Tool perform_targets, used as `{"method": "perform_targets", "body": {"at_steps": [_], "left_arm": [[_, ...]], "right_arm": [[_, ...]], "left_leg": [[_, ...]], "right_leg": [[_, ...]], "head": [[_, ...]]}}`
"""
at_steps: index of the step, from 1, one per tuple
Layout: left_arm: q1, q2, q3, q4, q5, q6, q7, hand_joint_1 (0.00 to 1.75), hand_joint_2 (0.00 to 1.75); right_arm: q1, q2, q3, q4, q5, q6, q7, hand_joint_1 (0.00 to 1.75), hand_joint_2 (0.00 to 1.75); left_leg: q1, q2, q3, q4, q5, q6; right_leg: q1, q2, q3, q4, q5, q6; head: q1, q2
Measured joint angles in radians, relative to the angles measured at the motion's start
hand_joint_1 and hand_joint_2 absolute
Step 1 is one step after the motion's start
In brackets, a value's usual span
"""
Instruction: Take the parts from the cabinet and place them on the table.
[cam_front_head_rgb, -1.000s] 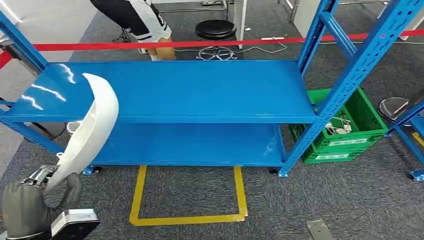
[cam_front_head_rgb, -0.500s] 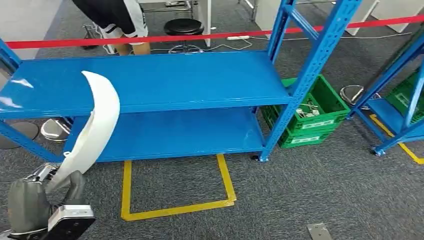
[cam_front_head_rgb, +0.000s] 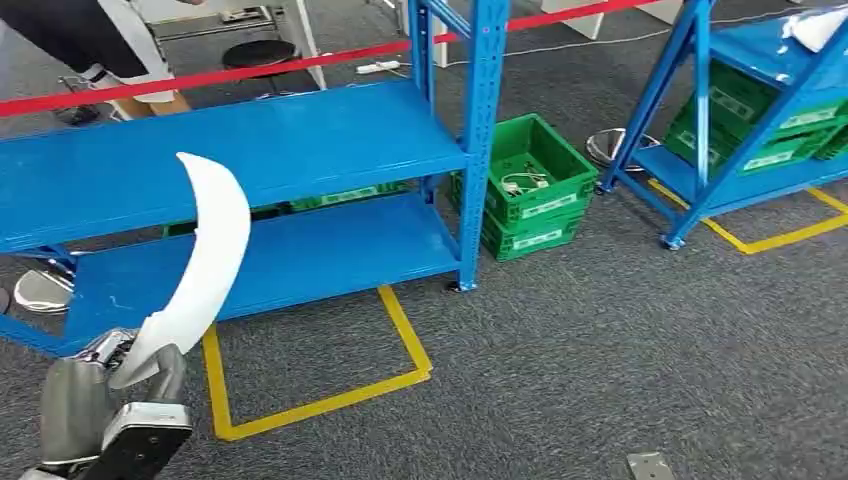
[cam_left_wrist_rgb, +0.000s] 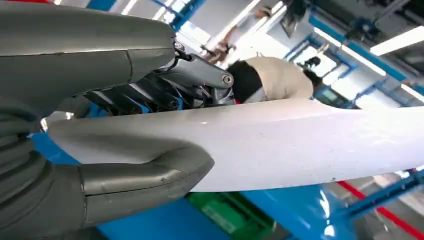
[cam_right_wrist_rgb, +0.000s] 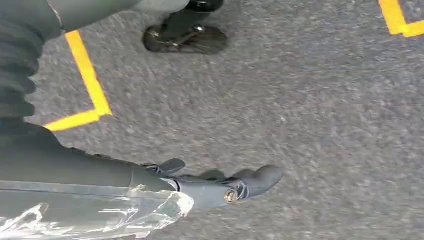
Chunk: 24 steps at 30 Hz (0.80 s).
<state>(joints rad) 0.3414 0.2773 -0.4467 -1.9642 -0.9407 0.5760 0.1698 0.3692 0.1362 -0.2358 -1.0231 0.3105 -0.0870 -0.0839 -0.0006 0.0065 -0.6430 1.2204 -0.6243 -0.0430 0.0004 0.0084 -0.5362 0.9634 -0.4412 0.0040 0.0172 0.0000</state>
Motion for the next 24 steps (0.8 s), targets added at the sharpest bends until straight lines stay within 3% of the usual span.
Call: {"method": "perform_targets", "body": {"at_steps": [1, 2, 3, 4, 5, 6, 7, 8, 10, 11, 12, 13, 14, 15, 16, 17, 18, 19, 20, 21, 22, 23, 24], "left_arm": [[-0.001, 0.000, 0.000, 0.004, 0.000, 0.000, 0.000, 1.75, 1.75], [-0.002, 0.000, 0.000, 0.008, 0.001, -0.001, 0.000, 1.75, 1.75], [-0.004, 0.000, 0.000, 0.011, 0.002, -0.001, 0.000, 1.75, 1.75], [-0.006, 0.000, 0.000, 0.013, 0.002, -0.001, 0.000, 1.75, 1.75], [-0.007, 0.000, 0.000, 0.014, 0.002, -0.001, 0.000, 1.75, 1.75], [-0.009, 0.000, 0.000, 0.015, 0.002, -0.001, -0.002, 1.75, 1.75], [-0.009, -0.001, 0.000, 0.015, 0.003, -0.001, -0.004, 1.75, 1.75], [-0.011, -0.001, 0.000, 0.018, 0.006, -0.003, -0.006, 1.75, 1.75], [-0.011, -0.001, 0.000, 0.020, 0.008, -0.003, -0.008, 1.75, 1.75], [-0.014, -0.002, 0.000, 0.021, 0.008, -0.003, -0.010, 1.75, 1.75], [-0.015, -0.003, 0.000, 0.023, 0.009, -0.006, -0.012, 1.75, 1.75], [-0.012, -0.003, 0.000, 0.023, 0.010, -0.006, -0.013, 1.75, 1.75], [-0.012, -0.004, 0.000, 0.024, 0.010, -0.008, -0.014, 1.75, 1.75], [-0.013, -0.005, 0.000, 0.026, 0.013, -0.012, -0.015, 1.75, 1.75], [-0.016, -0.007, 0.000, 0.028, 0.018, -0.014, -0.018, 1.75, 1.75], [-0.018, -0.009, 0.000, 0.031, 0.021, -0.018, -0.021, 1.75, 1.75], [-0.021, -0.012, 0.000, 0.034, 0.032, -0.024, -0.026, 1.75, 1.75], [-0.025, -0.013, 0.000, 0.037, 0.039, -0.028, -0.031, 1.75, 1.75], [-0.028, -0.016, 0.000, 0.040, 0.042, -0.032, -0.037, 1.75, 1.75], [-0.031, -0.018, 0.000, 0.042, 0.043, -0.035, -0.043, 1.75, 1.75], [-0.033, -0.020, 0.001, 0.042, 0.044, -0.039, -0.048, 1.75, 1.75], [-0.040, -0.020, 0.001, 0.045, 0.044, -0.041, -0.054, 1.75, 1.75], [-0.045, -0.022, 0.000, 0.047, 0.048, -0.045, -0.058, 1.75, 1.75]], "right_arm": [[0.001, 0.002, -0.001, 0.000, 0.001, 0.001, 0.000, 0.00, 1.75], [0.003, 0.003, -0.005, 0.000, 0.001, 0.000, 0.000, 0.00, 1.75], [0.004, 0.005, -0.006, 0.000, 0.001, 0.001, 0.000, 0.00, 1.75], [0.004, 0.006, -0.008, 0.000, 0.002, 0.001, 0.000, 0.00, 1.75], [0.002, 0.006, -0.009, 0.000, 0.003, 0.002, 0.000, 0.00, 1.75], [0.002, 0.008, -0.010, 0.000, 0.005, 0.004, -0.002, 0.00, 1.75], [0.001, 0.009, -0.011, 0.000, 0.006, 0.005, -0.002, 0.00, 1.75], [0.001, 0.010, -0.013, 0.000, 0.008, 0.005, -0.003, 0.00, 1.75], [0.009, 0.011, -0.017, 0.000, 0.010, 0.006, -0.003, 0.00, 1.75], [0.013, 0.011, -0.021, 0.000, 0.010, 0.007, -0.003, 0.00, 1.75], [0.016, 0.013, -0.024, 0.000, 0.011, 0.007, -0.003, 0.00, 1.75], [0.016, 0.014, -0.024, 0.000, 0.012, 0.008, -0.003, 0.00, 1.75], [0.014, 0.014, -0.025, -0.003, 0.013, 0.010, -0.003, 0.00, 1.75], [0.013, 0.015, -0.024, -0.006, 0.014, 0.011, -0.003, 0.00, 1.75], [0.011, 0.018, -0.025, -0.007, 0.015, 0.011, -0.003, 0.00, 1.75], [0.012, 0.019, -0.027, -0.008, 0.016, 0.012, -0.003, 0.00, 1.75], [0.015, 0.020, -0.032, -0.011, 0.016, 0.014, -0.001, 0.00, 1.75], [0.017, 0.021, -0.035, -0.018, 0.018, 0.016, 0.000, 0.00, 1.75], [0.017, 0.023, -0.037, -0.026, 0.020, 0.019, 0.001, 0.00, 1.75], [0.016, 0.028, -0.040, -0.034, 0.023, 0.023, 0.002, 0.00, 1.75], [0.013, 0.034, -0.041, -0.045, 0.026, 0.025, 0.005, 0.00, 1.75], [0.011, 0.036, -0.046, -0.053, 0.029, 0.026, 0.006, 0.00, 1.75], [0.015, 0.041, -0.051, -0.058, 0.031, 0.026, 0.008, 0.00, 1.75]], "left_leg": [[-0.001, -0.003, -0.001, 0.041, -0.003, 0.004], [-0.001, -0.004, 0.014, 0.045, 0.028, 0.007], [-0.002, -0.006, 0.045, 0.015, 0.068, 0.010], [-0.002, -0.012, 0.096, -0.053, 0.107, 0.015], [-0.001, -0.037, 0.159, -0.145, 0.125, 0.020], [-0.001, -0.097, 0.223, -0.238, 0.106, 0.029], [0.004, -0.106, 0.257, -0.303, 0.087, 0.034], [-0.002, -0.098, 0.252, -0.306, 0.082, 0.033], [-0.007, -0.074, 0.241, -0.301, 0.097, 0.045], [0.005, -0.052, 0.228, -0.306, 0.111, 0.053], [0.002, -0.042, 0.215, -0.305, 0.123, 0.062], [0.001, -0.027, 0.203, -0.305, 0.134, 0.068], [0.000, -0.011, 0.189, -0.305, 0.146, 0.068], [0.000, 0.006, 0.175, -0.304, 0.157, 0.067], [0.000, 0.022, 0.161, -0.303, 0.168, 0.065], [0.000, 0.038, 0.145, -0.302, 0.179, 0.062], [0.000, 0.052, 0.131, -0.300, 0.190, 0.058], [0.001, 0.065, 0.114, -0.293, 0.199, 0.053], [0.002, 0.074, 0.098, -0.284, 0.206, 0.046], [-0.003, 0.082, 0.090, -0.271, 0.210, 0.040], [-0.003, 0.093, 0.080, -0.255, 0.209, 0.033], [-0.004, 0.105, 0.077, -0.250, 0.216, 0.025], [0.002, 0.114, 0.075, -0.250, 0.223, 0.022]], "right_leg": [[0.001, 0.013, -0.020, 0.001, 0.015, 0.001], [0.001, 0.026, -0.040, 0.004, 0.030, 0.002], [0.001, 0.038, -0.058, 0.007, 0.043, 0.003], [0.001, 0.051, -0.076, 0.010, 0.055, 0.004], [0.001, 0.064, -0.090, 0.013, 0.068, 0.007], [0.001, 0.076, -0.101, 0.017, 0.079, 0.012], [0.006, 0.087, -0.109, 0.020, 0.090, 0.017], [0.004, 0.098, -0.114, 0.017, 0.105, 0.022], [0.001, 0.123, -0.121, 0.002, 0.132, 0.038], [-0.003, 0.117, -0.134, 0.005, 0.132, 0.040], [0.002, 0.068, -0.149, 0.033, 0.073, 0.043], [0.001, 0.033, -0.169, 0.091, 0.001, 0.048], [-0.002, 0.013, -0.186, 0.172, -0.068, 0.055], [-0.006, 0.004, -0.201, 0.259, -0.110, 0.061], [-0.010, 0.000, -0.208, 0.325, -0.117, 0.067], [-0.016, -0.002, -0.199, 0.359, -0.088, 0.073], [-0.023, -0.004, -0.170, 0.350, -0.043, 0.079], [-0.029, -0.012, -0.122, 0.304, -0.007, 0.085], [-0.033, -0.029, -0.056, 0.225, 0.002, 0.090], [-0.037, -0.074, 0.034, 0.118, -0.032, 0.096], [-0.031, -0.088, 0.104, 0.018, -0.074, 0.096], [-0.028, -0.081, 0.090, 0.008, -0.087, 0.070], [-0.022, -0.072, 0.079, 0.012, -0.082, 0.061]], "head": [[0.001, 0.000], [0.000, 0.000], [0.000, 0.000], [0.000, 0.000], [0.000, 0.000], [0.000, 0.000], [0.002, 0.000], [0.002, 0.000], [0.002, 0.000], [-0.001, 0.000], [0.006, 0.000], [0.011, 0.000], [0.011, 0.000], [0.011, 0.000], [0.012, 0.000], [0.012, 0.000], [0.011, 0.000], [0.012, 0.000], [0.011, 0.000], [0.013, 0.000], [0.017, 0.000], [0.008, 0.000], [0.012, 0.000]]}}
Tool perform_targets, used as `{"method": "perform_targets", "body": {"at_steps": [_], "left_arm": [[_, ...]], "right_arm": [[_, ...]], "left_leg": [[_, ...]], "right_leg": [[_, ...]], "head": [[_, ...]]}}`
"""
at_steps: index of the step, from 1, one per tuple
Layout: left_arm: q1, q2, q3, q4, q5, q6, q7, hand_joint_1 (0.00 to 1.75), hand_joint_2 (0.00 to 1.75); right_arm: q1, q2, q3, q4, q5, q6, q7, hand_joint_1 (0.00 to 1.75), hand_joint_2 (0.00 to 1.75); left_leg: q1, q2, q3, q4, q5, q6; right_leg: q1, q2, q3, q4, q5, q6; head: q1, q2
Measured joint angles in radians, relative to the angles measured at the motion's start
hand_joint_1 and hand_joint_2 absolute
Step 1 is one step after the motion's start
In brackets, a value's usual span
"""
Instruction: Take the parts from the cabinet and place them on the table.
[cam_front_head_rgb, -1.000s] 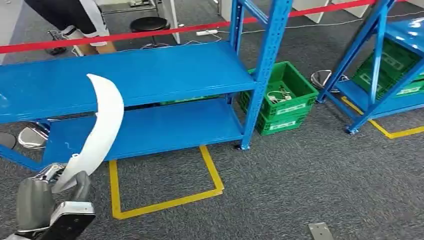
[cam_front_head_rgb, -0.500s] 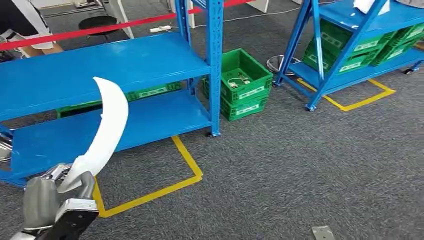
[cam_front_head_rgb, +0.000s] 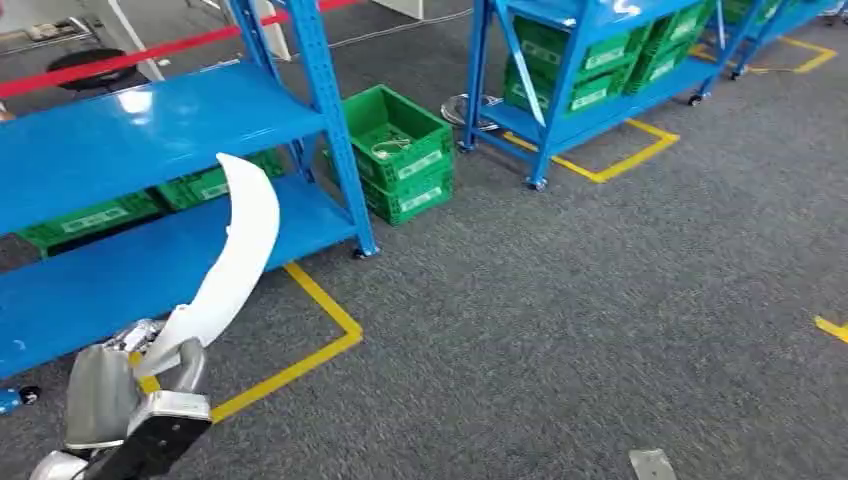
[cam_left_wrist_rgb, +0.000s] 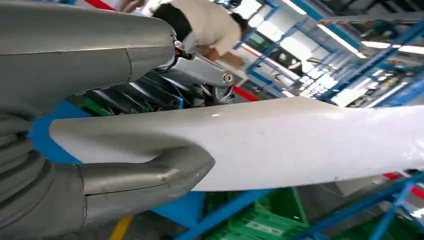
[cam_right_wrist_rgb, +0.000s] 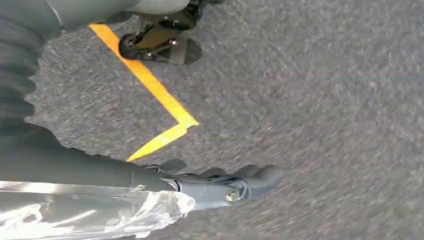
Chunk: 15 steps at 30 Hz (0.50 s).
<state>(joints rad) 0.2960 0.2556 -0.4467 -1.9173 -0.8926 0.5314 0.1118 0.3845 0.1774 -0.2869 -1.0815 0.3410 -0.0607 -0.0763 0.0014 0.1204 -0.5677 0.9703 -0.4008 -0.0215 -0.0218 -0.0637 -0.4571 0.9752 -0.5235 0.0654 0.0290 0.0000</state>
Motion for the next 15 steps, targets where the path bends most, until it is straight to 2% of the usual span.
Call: {"method": "perform_targets", "body": {"at_steps": [1, 2, 3, 4, 5, 6, 7, 8, 9, 11, 12, 13, 14, 15], "left_arm": [[-0.004, -0.004, 0.000, 0.002, 0.003, -0.002, -0.003, 1.75, 1.75], [-0.007, -0.006, -0.001, 0.006, 0.004, -0.005, -0.008, 1.75, 1.75], [-0.008, -0.007, -0.001, 0.009, 0.004, -0.007, -0.011, 1.75, 1.75], [-0.008, -0.008, -0.001, 0.011, 0.005, -0.008, -0.013, 1.75, 1.75], [-0.009, -0.009, 0.000, 0.013, 0.007, -0.010, -0.015, 1.75, 1.75], [-0.011, -0.010, 0.000, 0.017, 0.011, -0.011, -0.019, 1.75, 1.75], [-0.013, -0.011, -0.001, 0.020, 0.013, -0.011, -0.023, 1.75, 1.75], [-0.014, -0.011, -0.001, 0.023, 0.016, -0.011, -0.027, 1.75, 1.75], [-0.016, -0.013, -0.001, 0.026, 0.022, -0.011, -0.032, 1.75, 1.75], [-0.020, -0.016, -0.001, 0.028, 0.032, -0.010, -0.041, 1.75, 1.75], [-0.024, -0.017, -0.001, 0.029, 0.039, -0.009, -0.051, 1.75, 1.75], [-0.028, -0.019, -0.001, 0.029, 0.043, -0.009, -0.056, 1.75, 1.75], [-0.032, -0.021, 0.000, 0.030, 0.045, -0.008, -0.060, 1.75, 1.75], [-0.034, -0.024, 0.000, 0.032, 0.046, -0.008, -0.063, 1.75, 1.75]], "right_arm": [[0.009, 0.002, -0.008, -0.003, 0.001, 0.002, 0.004, 0.00, 1.75], [0.018, 0.005, -0.015, -0.008, 0.001, 0.003, 0.006, 0.00, 1.75], [0.024, 0.009, -0.021, -0.014, 0.000, 0.003, 0.010, 0.00, 1.75], [0.028, 0.010, -0.027, -0.023, 0.000, 0.007, 0.012, 0.00, 1.75], [0.028, 0.014, -0.031, -0.032, 0.000, 0.009, 0.015, 0.00, 1.75], [0.028, 0.019, -0.033, -0.039, 0.001, 0.016, 0.020, 0.00, 1.75], [0.031, 0.024, -0.038, -0.047, 0.003, 0.019, 0.025, 0.00, 1.75], [0.035, 0.029, -0.043, -0.053, 0.007, 0.025, 0.030, 0.00, 1.75], [0.040, 0.036, -0.052, -0.059, 0.018, 0.033, 0.036, 0.00, 1.75], [0.043, 0.046, -0.070, -0.071, 0.037, 0.042, 0.042, 0.00, 1.75], [0.041, 0.053, -0.079, -0.075, 0.048, 0.048, 0.043, 0.00, 1.75], [0.039, 0.058, -0.089, -0.080, 0.057, 0.052, 0.043, 0.00, 1.75], [0.039, 0.061, -0.097, -0.084, 0.060, 0.054, 0.042, 0.00, 1.75], [0.040, 0.066, -0.104, -0.085, 0.063, 0.056, 0.042, 0.00, 1.75]], "left_leg": [[0.005, 0.010, -0.001, -0.002, 0.007, -0.008], [0.008, 0.017, -0.006, -0.001, 0.012, -0.018], [0.013, -0.030, -0.015, 0.013, -0.030, -0.025], [0.014, -0.075, -0.029, 0.059, -0.100, -0.025], [0.013, -0.098, -0.048, 0.129, -0.162, -0.025], [0.011, -0.109, -0.067, 0.208, -0.213, -0.022], [0.009, -0.114, -0.077, 0.269, -0.234, -0.017], [0.005, -0.117, -0.073, 0.297, -0.225, -0.012], [0.001, -0.119, -0.047, 0.280, -0.191, -0.006], [-0.005, -0.132, 0.047, 0.150, -0.118, 0.005], [-0.004, -0.172, 0.109, 0.058, -0.108, 0.011], [-0.004, -0.213, 0.157, -0.027, -0.129, 0.019], [-0.002, -0.207, 0.162, -0.043, -0.134, 0.016], [-0.007, -0.199, 0.153, -0.038, -0.130, 0.017]], "right_leg": [[0.004, 0.011, -0.008, 0.006, 0.002, -0.011], [0.005, 0.018, -0.020, 0.002, 0.014, -0.028], [0.005, 0.025, -0.036, 0.004, 0.028, -0.040], [0.006, 0.036, -0.052, 0.004, 0.042, -0.046], [0.008, 0.048, -0.062, 0.004, 0.056, -0.052], [0.012, 0.062, -0.082, 0.005, 0.072, -0.056], [0.016, 0.076, -0.100, 0.007, 0.086, -0.058], [0.020, 0.089, -0.117, 0.008, 0.098, -0.058], [0.022, 0.102, -0.133, 0.009, 0.111, -0.057], [0.022, 0.127, -0.160, 0.014, 0.133, -0.056], [0.022, 0.139, -0.171, 0.015, 0.145, -0.054], [0.027, 0.153, -0.181, 0.018, 0.156, -0.048], [0.025, 0.160, -0.187, 0.017, 0.168, -0.045], [0.022, 0.172, -0.189, 0.010, 0.182, -0.036]], "head": [[-0.003, 0.000], [0.001, 0.000], [-0.003, 0.000], [-0.002, 0.000], [-0.005, 0.000], [-0.010, 0.000], [-0.010, 0.000], [-0.010, 0.000], [-0.009, 0.000], [-0.009, 0.000], [-0.010, 0.000], [-0.009, 0.000], [-0.008, 0.000], [-0.008, 0.000]]}}
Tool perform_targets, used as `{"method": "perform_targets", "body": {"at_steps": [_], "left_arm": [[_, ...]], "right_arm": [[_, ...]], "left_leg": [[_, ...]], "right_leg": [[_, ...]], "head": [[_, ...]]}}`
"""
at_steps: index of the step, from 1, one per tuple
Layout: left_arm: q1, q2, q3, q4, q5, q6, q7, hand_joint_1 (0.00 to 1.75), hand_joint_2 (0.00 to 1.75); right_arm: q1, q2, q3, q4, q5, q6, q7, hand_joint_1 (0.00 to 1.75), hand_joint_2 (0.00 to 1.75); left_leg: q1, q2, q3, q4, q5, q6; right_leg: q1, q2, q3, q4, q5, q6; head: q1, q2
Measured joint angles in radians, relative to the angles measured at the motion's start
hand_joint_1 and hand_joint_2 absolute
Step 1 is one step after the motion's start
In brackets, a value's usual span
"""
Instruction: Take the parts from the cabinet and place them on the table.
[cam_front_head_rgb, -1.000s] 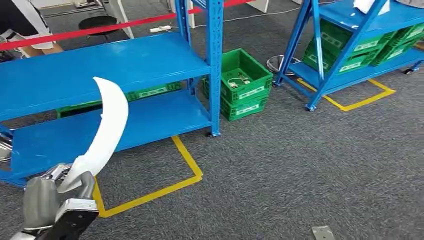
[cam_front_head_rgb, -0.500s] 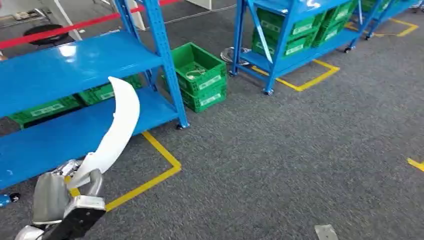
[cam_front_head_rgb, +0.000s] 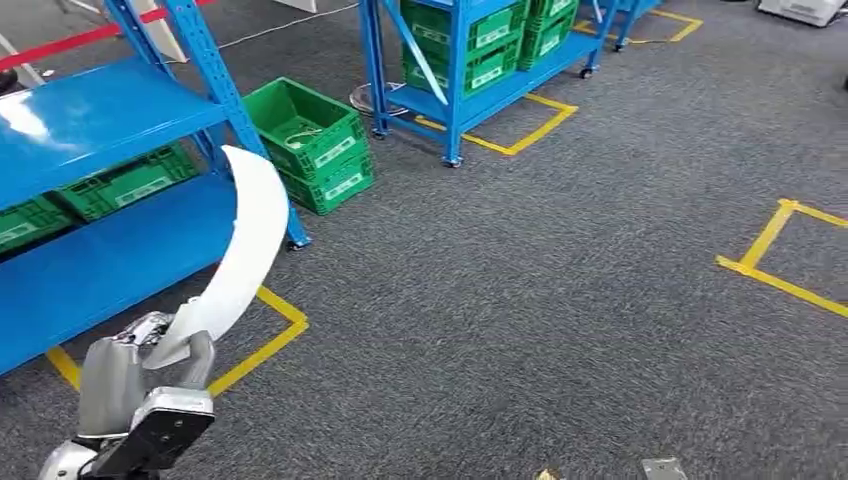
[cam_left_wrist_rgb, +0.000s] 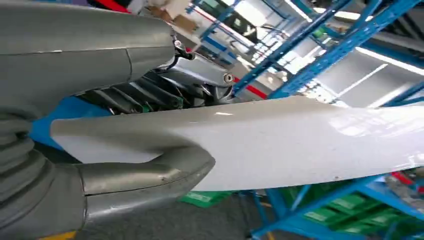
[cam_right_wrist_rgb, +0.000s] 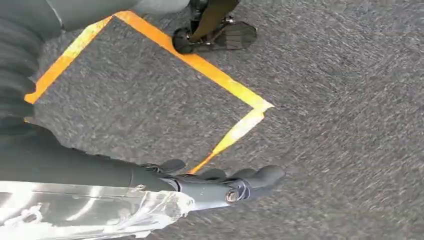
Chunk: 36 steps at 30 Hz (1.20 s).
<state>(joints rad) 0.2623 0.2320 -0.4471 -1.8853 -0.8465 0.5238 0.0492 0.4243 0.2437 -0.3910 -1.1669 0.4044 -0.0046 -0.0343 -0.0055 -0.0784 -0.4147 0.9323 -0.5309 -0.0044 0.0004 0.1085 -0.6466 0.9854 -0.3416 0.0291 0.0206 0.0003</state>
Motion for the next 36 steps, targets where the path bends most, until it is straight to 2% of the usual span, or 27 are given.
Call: {"method": "perform_targets", "body": {"at_steps": [2, 3, 4, 5, 6, 7, 8, 9, 11, 12, 13, 14, 17, 18, 19, 20, 22, 23, 25, 27, 28, 29, 31, 32, 33, 35, 36], "left_arm": [[-0.004, -0.004, 0.000, 0.001, 0.009, 0.003, -0.013, 1.75, 1.75], [-0.011, -0.008, 0.000, 0.002, 0.015, 0.008, -0.026, 1.75, 1.75], [-0.013, -0.011, -0.001, 0.003, 0.030, 0.011, -0.047, 1.75, 1.75], [-0.014, -0.011, 0.000, 0.003, 0.044, 0.016, -0.066, 1.75, 1.75], [-0.016, -0.014, 0.000, 0.005, 0.061, 0.017, -0.087, 1.75, 1.75], [-0.020, -0.017, -0.001, 0.007, 0.074, 0.017, -0.113, 1.75, 1.75], [-0.025, -0.019, -0.002, 0.008, 0.093, 0.018, -0.135, 1.75, 1.75], [-0.030, -0.021, -0.002, 0.009, 0.109, 0.019, -0.156, 1.75, 1.75], [-0.040, -0.025, -0.003, 0.012, 0.135, 0.022, -0.193, 1.75, 1.75], [-0.045, -0.027, -0.003, 0.013, 0.140, 0.023, -0.203, 1.75, 1.75], [-0.046, -0.028, -0.003, 0.014, 0.146, 0.024, -0.207, 1.75, 1.75], [-0.051, -0.028, -0.003, 0.014, 0.147, 0.028, -0.209, 1.75, 1.75], [-0.060, -0.029, -0.010, 0.018, 0.207, 0.026, -0.249, 1.75, 1.75], [-0.061, -0.029, -0.012, 0.019, 0.249, 0.018, -0.280, 1.75, 1.75], [-0.061, -0.029, -0.015, 0.019, 0.291, 0.005, -0.315, 1.75, 1.75], [-0.062, -0.029, -0.016, 0.019, 0.359, -0.023, -0.355, 1.75, 1.75], [-0.071, -0.029, -0.018, 0.021, 0.524, -0.120, -0.421, 1.75, 1.75], [-0.077, -0.029, -0.019, 0.023, 0.599, -0.177, -0.448, 1.75, 1.75], [-0.087, -0.029, -0.022, 0.026, 0.718, -0.300, -0.490, 1.75, 1.75], [-0.094, -0.029, -0.023, 0.027, 0.820, -0.403, -0.520, 1.75, 1.75], [-0.099, -0.029, -0.023, 0.028, 0.860, -0.446, -0.526, 1.75, 1.75], [-0.101, -0.029, -0.024, 0.029, 0.891, -0.482, -0.531, 1.75, 1.75], [-0.104, -0.029, -0.023, 0.033, 0.948, -0.546, -0.531, 1.75, 1.75], [-0.105, -0.029, -0.019, 0.036, 0.972, -0.582, -0.531, 1.75, 1.75], [-0.108, -0.030, -0.016, 0.039, 0.982, -0.609, -0.530, 1.75, 1.75], [-0.110, -0.036, -0.014, 0.042, 0.988, -0.649, -0.523, 1.75, 1.75], [-0.111, -0.036, -0.012, 0.045, 0.986, -0.658, -0.520, 1.75, 1.75]], "right_arm": [[0.005, 0.006, -0.015, 0.000, 0.008, 0.003, -0.003, 0.00, 1.75], [0.005, 0.009, -0.026, 0.000, 0.013, 0.006, -0.007, 0.00, 1.75], [0.003, 0.016, -0.035, 0.000, 0.020, 0.014, -0.011, 0.00, 1.75], [0.001, 0.019, -0.043, -0.001, 0.029, 0.022, -0.016, 0.00, 1.75], [-0.003, 0.022, -0.052, -0.001, 0.038, 0.033, -0.020, 0.00, 1.75], [-0.007, 0.029, -0.061, -0.003, 0.048, 0.043, -0.022, 0.00, 1.75], [-0.009, 0.035, -0.072, -0.005, 0.055, 0.053, -0.018, 0.00, 1.75], [-0.009, 0.041, -0.082, -0.009, 0.065, 0.063, -0.007, 0.00, 1.75], [-0.007, 0.055, -0.106, -0.019, 0.082, 0.072, 0.010, 0.00, 1.75], [-0.008, 0.061, -0.113, -0.024, 0.085, 0.075, 0.013, 0.00, 1.75], [-0.010, 0.068, -0.119, -0.029, 0.087, 0.076, 0.015, 0.00, 1.75], [-0.013, 0.071, -0.126, -0.036, 0.089, 0.078, 0.015, 0.00, 1.75], [-0.009, 0.079, -0.148, -0.041, 0.092, 0.081, 0.014, 0.00, 1.75], [-0.006, 0.083, -0.155, -0.041, 0.093, 0.084, 0.013, 0.00, 1.75], [-0.006, 0.084, -0.160, -0.043, 0.093, 0.086, 0.013, 0.00, 1.75], [-0.007, 0.085, -0.163, -0.045, 0.093, 0.086, 0.011, 0.00, 1.75], [-0.014, 0.089, -0.168, -0.045, 0.097, 0.089, 0.004, 0.00, 1.75], [-0.015, 0.091, -0.172, -0.045, 0.100, 0.089, -0.002, 0.00, 1.75], [-0.020, 0.094, -0.181, -0.044, 0.107, 0.094, -0.016, 0.00, 1.75], [-0.025, 0.095, -0.192, -0.043, 0.120, 0.106, -0.031, 0.00, 1.75], [-0.027, 0.095, -0.198, -0.042, 0.127, 0.112, -0.037, 0.00, 1.75], [-0.032, 0.095, -0.203, -0.040, 0.134, 0.118, -0.043, 0.00, 1.75], [-0.033, 0.096, -0.212, -0.039, 0.142, 0.131, -0.052, 0.00, 1.75], [-0.030, 0.096, -0.216, -0.039, 0.145, 0.140, -0.052, 0.00, 1.75], [-0.024, 0.096, -0.219, -0.038, 0.145, 0.147, -0.053, 0.00, 1.75], [-0.022, 0.098, -0.223, -0.038, 0.147, 0.156, -0.053, 0.00, 1.75], [-0.023, 0.099, -0.223, -0.038, 0.150, 0.159, -0.054, 0.00, 1.75]], "left_leg": [[-0.001, 0.026, -0.012, -0.001, 0.021, 0.012], [0.003, 0.046, -0.023, -0.005, 0.035, 0.018], [0.002, 0.054, -0.038, -0.005, 0.047, 0.029], [0.001, 0.069, -0.052, -0.004, 0.058, 0.030], [0.000, 0.085, -0.066, -0.004, 0.071, 0.030], [-0.001, 0.101, -0.082, -0.002, 0.083, 0.029], [-0.001, 0.114, -0.096, -0.001, 0.093, 0.028], [-0.001, 0.128, -0.114, 0.002, 0.105, 0.026], [0.000, 0.152, -0.150, 0.010, 0.125, 0.017], [0.000, 0.159, -0.162, 0.016, 0.133, 0.011], [-0.003, 0.167, -0.172, 0.023, 0.138, 0.004], [-0.002, 0.178, -0.177, 0.031, 0.144, -0.002], [0.011, 0.207, -0.176, 0.031, 0.165, -0.020], [0.017, 0.179, -0.181, 0.036, 0.151, -0.030], [0.016, 0.129, -0.192, 0.063, 0.095, -0.036], [0.015, 0.099, -0.210, 0.131, 0.022, -0.037], [0.014, 0.082, -0.248, 0.284, -0.074, -0.034], [0.013, 0.080, -0.252, 0.330, -0.080, -0.033], [0.014, 0.079, -0.207, 0.305, -0.024, -0.030], [0.018, 0.058, -0.095, 0.146, 0.038, -0.028], [0.022, 0.008, -0.037, 0.060, 0.018, -0.028], [0.025, -0.007, -0.011, 0.006, 0.003, -0.024], [0.017, 0.012, -0.027, 0.022, 0.010, -0.020], [0.013, 0.023, -0.032, 0.028, 0.016, -0.012], [0.024, 0.045, -0.045, 0.026, 0.028, 0.002], [0.013, 0.066, -0.067, 0.027, 0.047, 0.020], [0.009, 0.081, -0.080, 0.028, 0.058, 0.022]], "right_leg": [[0.000, 0.025, -0.012, -0.014, 0.027, 0.016], [-0.001, -0.011, -0.019, 0.000, 0.002, 0.014], [0.000, -0.059, -0.042, 0.042, -0.064, 0.016], [-0.001, -0.085, -0.065, 0.111, -0.135, 0.022], [-0.004, -0.095, -0.081, 0.195, -0.192, 0.027], [-0.006, -0.100, -0.093, 0.273, -0.220, 0.032], [-0.009, -0.101, -0.094, 0.319, -0.212, 0.036], [-0.013, -0.102, -0.077, 0.330, -0.176, 0.040], [-0.019, -0.115, 0.021, 0.231, -0.103, 0.048], [-0.023, -0.141, 0.096, 0.137, -0.108, 0.053], [-0.019, -0.178, 0.186, 0.029, -0.162, 0.058], [-0.008, -0.169, 0.204, -0.027, -0.177, 0.038], [0.001, -0.144, 0.167, -0.015, -0.161, 0.008], [-0.002, -0.138, 0.159, -0.018, -0.148, -0.006], [-0.002, -0.130, 0.145, -0.018, -0.135, -0.015], [-0.002, -0.121, 0.130, -0.017, -0.121, -0.022], [0.000, -0.096, 0.101, -0.015, -0.091, -0.025], [0.001, -0.084, 0.083, -0.014, -0.078, -0.023], [0.000, -0.060, 0.047, -0.011, -0.051, -0.020], [-0.005, -0.033, 0.015, -0.004, -0.028, -0.011], [-0.004, -0.022, 0.001, -0.001, -0.018, -0.004], [0.000, -0.011, -0.008, 0.005, -0.009, 0.002], [-0.003, 0.009, -0.014, -0.005, 0.019, 0.013], [-0.003, 0.019, -0.018, -0.008, 0.030, 0.020], [-0.007, 0.008, -0.025, -0.004, 0.027, 0.024], [0.001, -0.075, -0.060, 0.080, -0.083, 0.028], [0.000, -0.091, -0.084, 0.167, -0.147, 0.031]], "head": [[0.002, 0.000], [0.000, 0.000], [0.012, 0.000], [0.013, 0.000], [0.013, 0.000], [0.013, 0.000], [0.013, 0.000], [0.014, 0.000], [0.014, 0.000], [0.013, 0.000], [0.016, 0.000], [0.016, 0.000], [0.025, 0.000], [0.026, 0.000], [0.023, 0.000], [0.021, 0.000], [0.022, 0.000], [0.021, 0.000], [0.022, 0.000], [0.023, 0.000], [0.021, 0.000], [0.023, 0.000], [0.023, 0.000], [0.024, 0.000], [0.023, 0.000], [0.034, 0.000], [0.034, 0.000]]}}
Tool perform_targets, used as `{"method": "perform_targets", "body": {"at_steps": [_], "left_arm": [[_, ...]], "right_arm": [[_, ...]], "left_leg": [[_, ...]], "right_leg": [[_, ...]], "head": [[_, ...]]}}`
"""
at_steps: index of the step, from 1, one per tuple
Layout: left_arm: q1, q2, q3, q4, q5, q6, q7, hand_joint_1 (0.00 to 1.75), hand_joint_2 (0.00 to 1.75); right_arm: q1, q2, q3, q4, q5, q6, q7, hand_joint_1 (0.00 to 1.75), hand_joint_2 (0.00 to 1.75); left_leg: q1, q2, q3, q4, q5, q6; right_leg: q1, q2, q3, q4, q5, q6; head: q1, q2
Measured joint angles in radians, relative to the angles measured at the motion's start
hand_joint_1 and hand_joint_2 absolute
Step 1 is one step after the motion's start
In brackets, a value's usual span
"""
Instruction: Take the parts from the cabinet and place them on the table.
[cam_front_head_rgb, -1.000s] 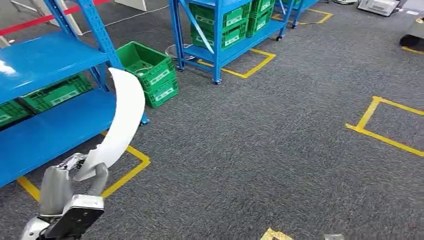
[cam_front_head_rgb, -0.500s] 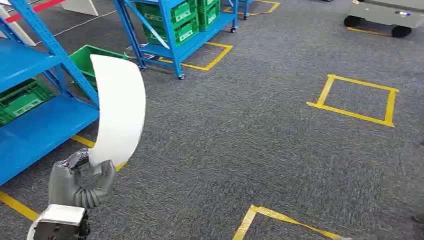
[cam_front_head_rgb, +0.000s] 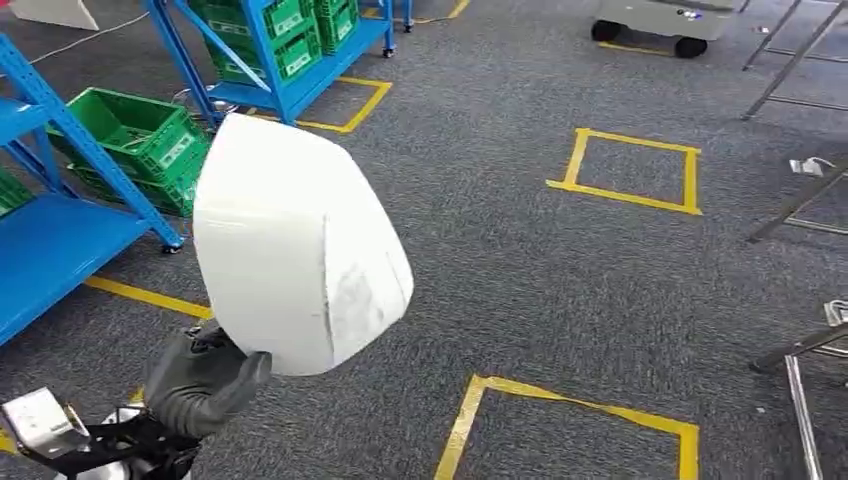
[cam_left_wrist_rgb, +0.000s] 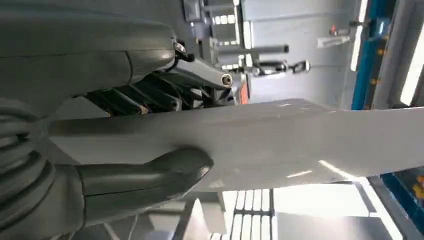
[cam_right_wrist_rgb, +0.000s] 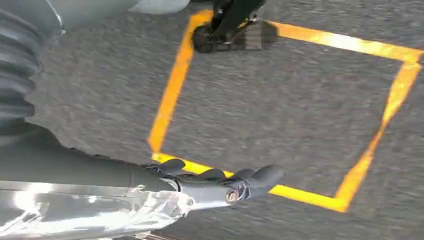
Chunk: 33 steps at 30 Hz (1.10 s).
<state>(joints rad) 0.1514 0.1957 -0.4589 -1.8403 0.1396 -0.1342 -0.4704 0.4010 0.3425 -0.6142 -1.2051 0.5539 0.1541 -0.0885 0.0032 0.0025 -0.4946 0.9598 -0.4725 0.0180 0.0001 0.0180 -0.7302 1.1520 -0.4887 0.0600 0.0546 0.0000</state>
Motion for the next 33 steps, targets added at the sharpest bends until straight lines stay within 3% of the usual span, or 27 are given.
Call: {"method": "perform_targets", "body": {"at_steps": [1, 2, 3, 4, 5, 6, 7, 8, 9, 12, 13, 14, 15, 17, 18, 19, 21, 22, 23, 24, 25, 27, 28, 29, 30, 31, 33], "left_arm": [[0.000, -0.001, 0.002, 0.004, -0.002, -0.004, 0.003, 1.75, 1.75], [-0.002, -0.003, 0.003, 0.007, -0.003, -0.005, 0.008, 1.75, 1.75], [-0.004, -0.006, 0.003, 0.011, -0.003, -0.006, 0.009, 1.75, 1.75], [-0.007, -0.007, 0.004, 0.014, -0.003, -0.006, 0.009, 1.75, 1.75], [-0.008, -0.009, 0.005, 0.016, -0.006, -0.006, 0.011, 1.75, 1.75], [-0.010, -0.010, 0.006, 0.018, -0.019, -0.005, 0.019, 1.75, 1.75], [-0.011, -0.011, 0.008, 0.021, -0.033, -0.004, 0.025, 1.75, 1.75], [-0.011, -0.012, 0.009, 0.022, -0.047, -0.004, 0.032, 1.75, 1.75], [-0.012, -0.013, 0.010, 0.024, -0.058, -0.004, 0.035, 1.75, 1.75], [-0.027, -0.020, 0.008, 0.031, -0.103, -0.004, 0.041, 1.75, 1.75], [-0.032, -0.020, 0.007, 0.033, -0.112, -0.005, 0.041, 1.75, 1.75], [-0.033, -0.020, 0.007, 0.034, -0.121, -0.005, 0.037, 1.75, 1.75], [-0.032, -0.020, 0.005, 0.036, -0.129, -0.005, 0.034, 1.75, 1.75], [-0.033, -0.020, 0.002, 0.043, -0.139, -0.006, 0.032, 1.75, 1.75], [-0.033, -0.020, -0.001, 0.046, -0.140, -0.009, 0.032, 1.75, 1.75], [-0.033, -0.020, -0.003, 0.047, -0.140, -0.009, 0.031, 1.75, 1.75], [-0.035, -0.019, -0.005, 0.049, -0.142, -0.011, 0.029, 1.75, 1.75], [-0.035, -0.019, -0.005, 0.049, -0.143, -0.011, 0.026, 1.75, 1.75], [-0.035, -0.018, -0.007, 0.052, -0.143, -0.011, 0.024, 1.75, 1.75], [-0.033, -0.018, -0.008, 0.052, -0.146, -0.011, 0.023, 1.75, 1.75], [-0.037, -0.018, -0.009, 0.052, -0.149, -0.011, 0.022, 1.75, 1.75], [-0.042, -0.017, -0.011, 0.054, -0.159, -0.010, 0.013, 1.75, 1.75], [-0.044, -0.018, -0.014, 0.054, -0.164, -0.007, 0.010, 1.75, 1.75], [-0.044, -0.018, -0.016, 0.054, -0.172, -0.002, 0.005, 1.75, 1.75], [-0.045, -0.017, -0.017, 0.054, -0.176, 0.000, 0.002, 1.75, 1.75], [-0.044, -0.016, -0.019, 0.054, -0.181, 0.003, -0.001, 1.75, 1.75], [-0.045, -0.014, -0.024, 0.054, -0.182, 0.003, -0.008, 1.75, 1.75]], "right_arm": [[-0.004, 0.000, 0.000, 0.000, 0.002, 0.000, -0.002, 0.00, 1.75], [-0.007, 0.001, 0.000, 0.001, 0.002, 0.000, -0.004, 0.00, 1.75], [-0.008, 0.002, 0.000, 0.002, 0.003, 0.000, -0.005, 0.00, 1.75], [-0.006, 0.002, -0.001, 0.002, 0.003, 0.001, -0.005, 0.00, 1.75], [-0.006, 0.002, -0.001, 0.002, 0.003, 0.001, -0.005, 0.00, 1.75], [-0.007, 0.002, -0.001, 0.002, 0.006, 0.002, -0.007, 0.00, 1.75], [-0.008, 0.002, -0.002, 0.002, 0.006, 0.003, -0.008, 0.00, 1.75], [-0.010, 0.002, -0.002, 0.002, 0.007, 0.006, -0.009, 0.00, 1.75], [-0.013, 0.002, -0.002, 0.000, 0.006, 0.008, -0.010, 0.00, 1.75], [-0.008, 0.002, -0.005, 0.000, 0.015, 0.015, -0.012, 0.00, 1.75], [-0.007, 0.004, -0.005, 0.000, 0.018, 0.017, -0.014, 0.00, 1.75], [-0.008, 0.004, -0.007, 0.000, 0.024, 0.020, -0.015, 0.00, 1.75], [-0.010, 0.004, -0.008, 0.000, 0.025, 0.023, -0.016, 0.00, 1.75], [-0.012, 0.006, -0.007, 0.001, 0.030, 0.029, -0.018, 0.00, 1.75], [-0.012, 0.006, -0.007, 0.001, 0.032, 0.029, -0.019, 0.00, 1.75], [-0.011, 0.006, -0.008, 0.002, 0.035, 0.032, -0.020, 0.00, 1.75], [-0.010, 0.006, -0.009, 0.002, 0.038, 0.033, -0.023, 0.00, 1.75], [-0.009, 0.007, -0.009, 0.002, 0.039, 0.034, -0.024, 0.00, 1.75], [-0.010, 0.007, -0.010, 0.002, 0.039, 0.034, -0.024, 0.00, 1.75], [-0.010, 0.007, -0.010, 0.002, 0.040, 0.035, -0.025, 0.00, 1.75], [-0.008, 0.007, -0.010, 0.002, 0.040, 0.035, -0.026, 0.00, 1.75], [-0.007, 0.007, -0.010, 0.003, 0.043, 0.037, -0.028, 0.00, 1.75], [-0.008, 0.007, -0.010, 0.003, 0.045, 0.037, -0.031, 0.00, 1.75], [-0.011, 0.007, -0.010, 0.003, 0.045, 0.036, -0.034, 0.00, 1.75], [-0.017, 0.007, -0.010, 0.003, 0.047, 0.037, -0.035, 0.00, 1.75], [-0.019, 0.007, -0.010, 0.004, 0.048, 0.039, -0.038, 0.00, 1.75], [-0.014, 0.007, -0.010, 0.005, 0.049, 0.039, -0.038, 0.00, 1.75]], "left_leg": [[-0.003, 0.014, -0.014, 0.001, 0.011, 0.000], [-0.004, 0.031, -0.029, 0.001, 0.021, 0.001], [-0.006, 0.046, -0.043, 0.002, 0.032, 0.001], [-0.007, 0.060, -0.058, 0.002, 0.037, 0.001], [-0.010, 0.071, -0.070, 0.002, 0.046, -0.001], [-0.012, 0.081, -0.081, 0.002, 0.055, -0.003], [-0.013, 0.090, -0.086, 0.004, 0.062, -0.005], [-0.015, 0.100, -0.088, 0.006, 0.067, -0.011], [-0.014, 0.113, -0.086, 0.006, 0.072, -0.016], [-0.007, 0.146, -0.083, 0.005, 0.082, -0.032], [-0.004, 0.087, -0.090, 0.021, 0.067, -0.042], [-0.003, 0.038, -0.110, 0.067, 0.029, -0.046], [-0.002, 0.013, -0.143, 0.148, -0.018, -0.049], [-0.002, 0.001, -0.209, 0.311, -0.084, -0.053], [-0.002, 0.001, -0.216, 0.333, -0.079, -0.055], [0.000, 0.001, -0.199, 0.308, -0.051, -0.056], [0.006, -0.007, -0.115, 0.153, 0.038, -0.061], [0.015, -0.032, -0.068, 0.063, 0.074, -0.070], [0.016, -0.067, -0.040, 0.045, 0.049, -0.072], [0.017, -0.071, -0.042, 0.035, 0.043, -0.065], [0.017, -0.065, -0.029, 0.005, 0.006, -0.057], [0.015, -0.047, -0.025, 0.013, -0.004, -0.036], [0.012, -0.037, -0.015, 0.012, -0.009, -0.030], [0.012, -0.026, -0.003, 0.012, -0.017, -0.022], [0.009, -0.013, 0.007, 0.012, -0.027, -0.019], [0.006, -0.001, 0.019, 0.012, -0.039, -0.017], [0.004, 0.020, 0.050, 0.011, -0.066, -0.016]], "right_leg": [[0.000, -0.008, -0.020, 0.084, -0.045, 0.001], [0.000, -0.011, -0.029, 0.155, -0.065, 0.003], [0.000, -0.011, -0.020, 0.184, -0.049, 0.003], [0.000, -0.012, 0.011, 0.168, -0.012, 0.001], [0.000, -0.017, 0.056, 0.121, 0.030, -0.002], [0.002, -0.033, 0.123, 0.040, 0.052, -0.009], [0.009, -0.070, 0.200, -0.057, 0.034, -0.017], [0.020, -0.111, 0.279, -0.166, -0.017, -0.024], [0.024, -0.110, 0.293, -0.207, -0.032, -0.032], [0.026, -0.072, 0.271, -0.212, -0.015, -0.055], [0.020, -0.061, 0.269, -0.215, -0.007, -0.059], [0.017, -0.049, 0.263, -0.215, -0.006, -0.067], [0.016, -0.037, 0.257, -0.215, -0.003, -0.074], [0.016, -0.007, 0.252, -0.215, 0.002, -0.078], [0.016, 0.007, 0.254, -0.214, 0.003, -0.076], [0.014, 0.022, 0.256, -0.214, 0.003, -0.074], [0.007, 0.051, 0.273, -0.207, 0.001, -0.063], [0.004, 0.065, 0.273, -0.202, -0.005, -0.055], [0.004, 0.077, 0.258, -0.195, -0.011, -0.048], [0.005, 0.090, 0.255, -0.189, -0.015, -0.042], [0.005, 0.101, 0.247, -0.180, -0.024, -0.038], [0.002, 0.103, 0.243, -0.168, -0.029, -0.032], [0.003, 0.067, 0.238, -0.153, -0.031, -0.029], [0.005, 0.018, 0.207, -0.096, -0.039, -0.023], [0.005, -0.003, 0.147, -0.006, -0.053, -0.019], [0.004, -0.011, 0.080, 0.086, -0.075, -0.017], [0.005, -0.012, -0.029, 0.199, -0.117, -0.018]], "head": [[0.000, 0.000], [0.000, 0.000], [0.000, 0.000], [0.001, 0.000], [0.001, 0.000], [0.000, 0.000], [0.000, 0.000], [0.001, 0.000], [0.000, 0.000], [0.005, 0.000], [0.005, 0.000], [0.004, 0.000], [0.003, 0.000], [0.002, 0.000], [0.002, 0.000], [0.002, 0.000], [0.002, 0.000], [0.002, 0.000], [-0.001, 0.000], [-0.003, 0.000], [0.000, 0.000], [-0.002, 0.000], [0.003, 0.000], [0.009, 0.000], [0.010, 0.000], [0.008, 0.000], [0.010, 0.000]]}}
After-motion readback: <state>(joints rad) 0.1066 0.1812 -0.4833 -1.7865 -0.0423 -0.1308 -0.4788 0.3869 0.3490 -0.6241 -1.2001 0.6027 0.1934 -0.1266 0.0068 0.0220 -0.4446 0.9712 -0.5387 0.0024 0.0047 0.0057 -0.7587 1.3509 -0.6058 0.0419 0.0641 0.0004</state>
